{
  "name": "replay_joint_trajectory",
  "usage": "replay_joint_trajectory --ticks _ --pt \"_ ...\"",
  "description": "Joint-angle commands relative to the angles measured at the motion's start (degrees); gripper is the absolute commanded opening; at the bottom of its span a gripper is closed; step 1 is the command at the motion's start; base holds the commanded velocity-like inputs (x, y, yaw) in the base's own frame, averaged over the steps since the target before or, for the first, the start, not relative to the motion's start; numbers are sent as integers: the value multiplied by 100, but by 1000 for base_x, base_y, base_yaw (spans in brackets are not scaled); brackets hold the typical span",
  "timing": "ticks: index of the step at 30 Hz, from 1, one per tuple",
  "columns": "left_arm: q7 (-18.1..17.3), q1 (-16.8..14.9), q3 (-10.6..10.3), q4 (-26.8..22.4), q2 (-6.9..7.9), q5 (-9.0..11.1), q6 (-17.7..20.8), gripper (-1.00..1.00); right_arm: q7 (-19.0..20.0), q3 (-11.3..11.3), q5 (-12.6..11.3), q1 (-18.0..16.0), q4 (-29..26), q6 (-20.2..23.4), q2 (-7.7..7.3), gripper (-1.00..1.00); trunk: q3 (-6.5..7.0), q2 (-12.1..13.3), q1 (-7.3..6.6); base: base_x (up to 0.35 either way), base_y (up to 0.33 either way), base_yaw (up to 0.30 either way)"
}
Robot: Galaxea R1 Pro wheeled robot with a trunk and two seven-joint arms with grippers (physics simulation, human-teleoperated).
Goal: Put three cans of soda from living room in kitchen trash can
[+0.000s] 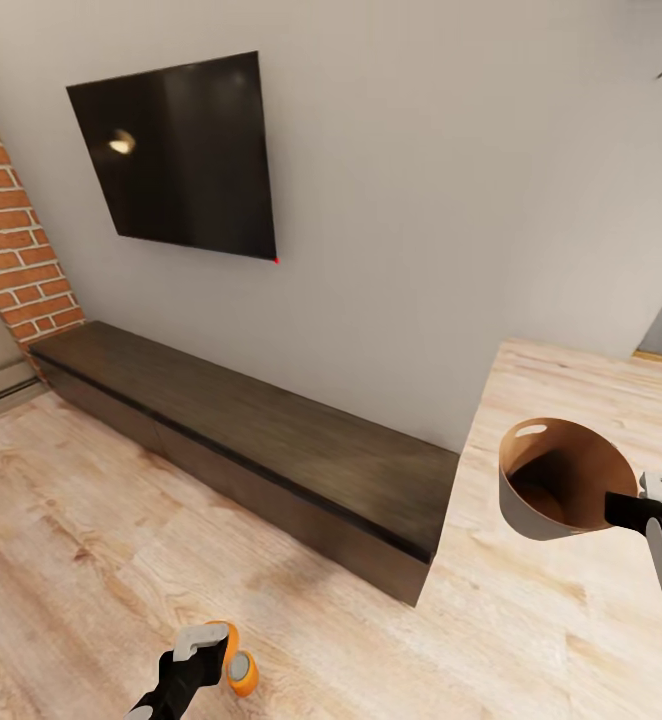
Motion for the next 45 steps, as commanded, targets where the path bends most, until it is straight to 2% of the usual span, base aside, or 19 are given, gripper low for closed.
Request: replay_joint_trajectory --ticks 1,45 --pt "-1 0 0 1 0 -1 0 -100 10 -1 3 -1 -4 -1 0 -100 29 42 -23 0 0 0" --pt "-1 0 -3 -8 -3 8 0 -100 10 2 3 2 1 -1 8 -100 1136 1806 -989 0 0 -19"
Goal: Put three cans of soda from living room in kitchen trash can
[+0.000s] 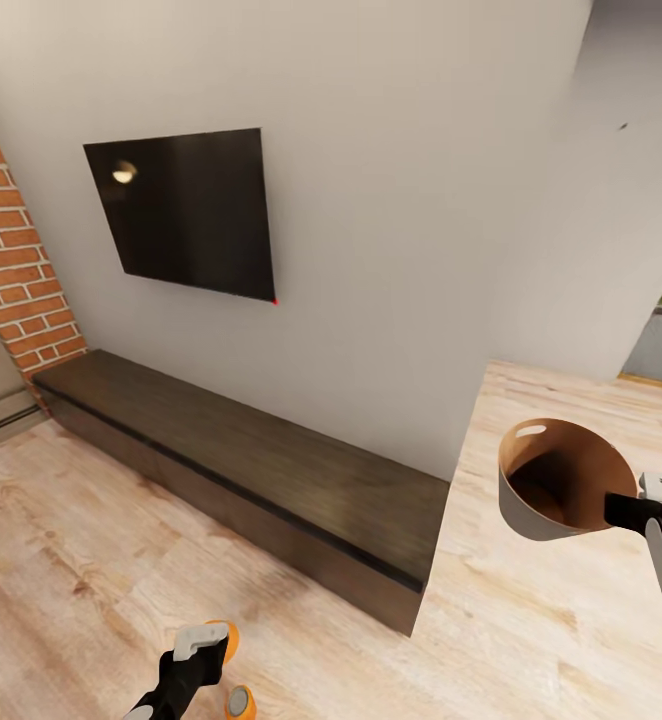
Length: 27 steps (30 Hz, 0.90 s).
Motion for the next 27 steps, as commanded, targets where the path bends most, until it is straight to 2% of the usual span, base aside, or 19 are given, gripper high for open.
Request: replay_joint_trajectory --ticks 1,9,17,22,25,27 --pt "-1 0 -2 1 0 -2 0 -100 10 0 -5 -2 -4 -1 0 -100 26 42 -23 0 0 0" --pt "-1 0 3 0 -2 -1 0 -100 10 0 -5 -3 -2 -1 0 -100 223 362 -199 0 0 0" --pt "-5 0 3 -86 -1 4 -5 -100 3 6 -5 -1 0 -1 0 -100 250 362 -199 0 0 0" --pt "-36 0 28 -456 0 14 -5 -100 2 22 -3 -1 0 -1 9 -100 252 362 -199 0 0 0" --pt "-77 0 35 -723 3 24 15 -100 0 131 2 -1 2 -1 15 -100 252 362 -199 0 0 0" --pt "-253 0 37 -843 4 29 29 -100 -16 345 14 -1 6 -1 16 -100 253 362 -199 0 0 0"
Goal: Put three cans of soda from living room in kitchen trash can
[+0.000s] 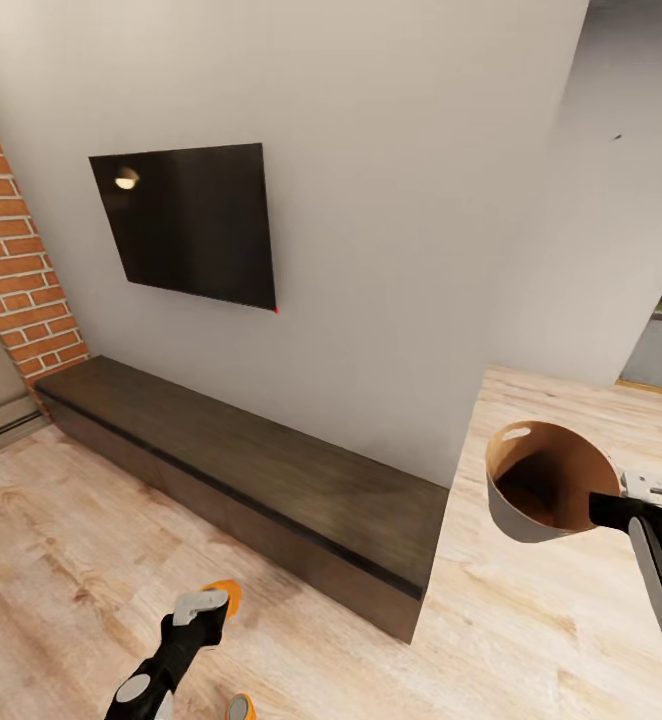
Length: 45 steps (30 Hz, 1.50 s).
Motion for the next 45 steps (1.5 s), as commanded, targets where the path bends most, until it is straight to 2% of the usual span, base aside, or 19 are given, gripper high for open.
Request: replay_joint_trajectory --ticks 1,3,4,7,9,12,17,22,33,35,36,40,45 --pt "-187 0 1 -81 0 2 19 -100 3 123 12 -4 -40 -1 3 -100 1 -1 0 0 0 0" --pt "-679 0 8 -376 4 9 264 -100 -7 282 16 -4 -39 -1 7 -100 1 -1 0 0 0 0" --pt "-957 0 12 -577 9 11 549 -100 -11 325 16 -4 -39 -1 8 -100 1 -1 0 0 0 0" --pt "-1356 0 19 -911 14 13 1057 -100 -14 362 17 -4 -39 -1 9 -100 1 -1 0 0 0 0" --pt "-1901 0 36 -1352 38 24 1667 -100 -18 399 17 -4 -39 5 15 -100 1 -1 0 0 0 0" --pt "-2191 0 42 -1618 52 38 1878 -100 -23 411 23 -4 -39 7 17 -100 1 -1 0 0 0 0" --pt "-2882 0 45 -2142 59 43 2647 -100 -34 426 26 -4 -39 16 18 -100 1 -1 0 0 0 0" --pt "-3077 0 46 -2231 69 37 2783 -100 -35 427 26 -4 -39 17 25 -100 1 -1 0 0 0 0" --pt "-3130 0 46 -2250 79 49 2821 -100 -35 453 26 -4 -39 17 66 -100 1 -1 0 0 0 0" --pt "-3132 0 46 -2254 80 49 2824 -100 -35 669 30 -4 -39 17 102 -100 1 -1 0 0 0 0" --pt "-3132 0 46 -2258 80 49 2825 -100 -40 877 33 -4 -39 17 116 -100 1 -1 0 0 0 0" --pt "-3133 0 46 -2265 80 49 2831 -100 -230 1288 32 -4 -39 17 147 -100 1 -1 0 0 0 0" --pt "-3134 0 43 -2268 80 53 2841 -100 -454 1427 21 -4 -39 17 205 -100 1 -1 0 0 0 0"
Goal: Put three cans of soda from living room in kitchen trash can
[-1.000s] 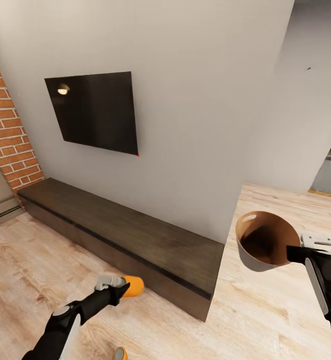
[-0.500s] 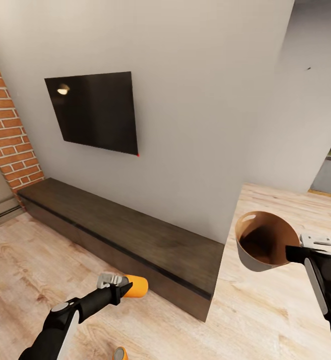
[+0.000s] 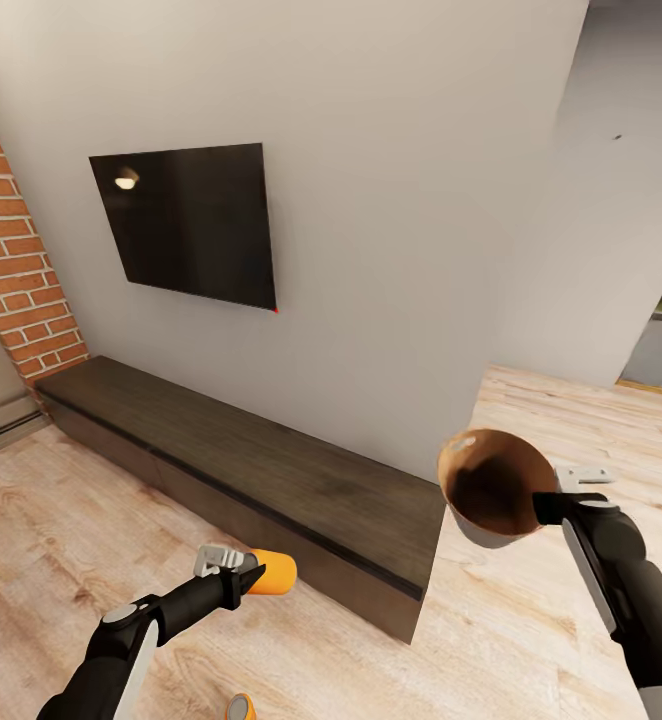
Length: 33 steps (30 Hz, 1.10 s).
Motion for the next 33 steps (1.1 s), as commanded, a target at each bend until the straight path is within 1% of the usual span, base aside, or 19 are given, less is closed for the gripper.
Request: replay_joint_trajectory --ticks 1,8,9,11,15,33 --pt "-1 0 -2 1 -3 3 1 -100 -6 22 -20 -4 -5 -5 20 -100 1 -1 0 0 0 0" --pt "-64 0 -17 0 -8 6 4 -100 -32 57 -21 -4 -5 -5 52 -100 1 -1 0 0 0 0" --pt "-106 0 -18 0 -8 4 4 -100 -34 59 -21 -4 -5 -5 54 -100 1 -1 0 0 0 0" --pt "-333 0 -16 0 -9 0 4 -100 -35 64 -22 -4 -5 -5 58 -100 1 -1 0 0 0 0" --pt "-482 0 -15 5 -9 -2 4 -100 -38 66 -22 -4 -5 -5 60 -100 1 -1 0 0 0 0" --pt "-554 0 -9 35 -9 -11 4 -100 -44 67 -14 -4 -5 -5 61 -100 1 -1 0 -1 0 0"
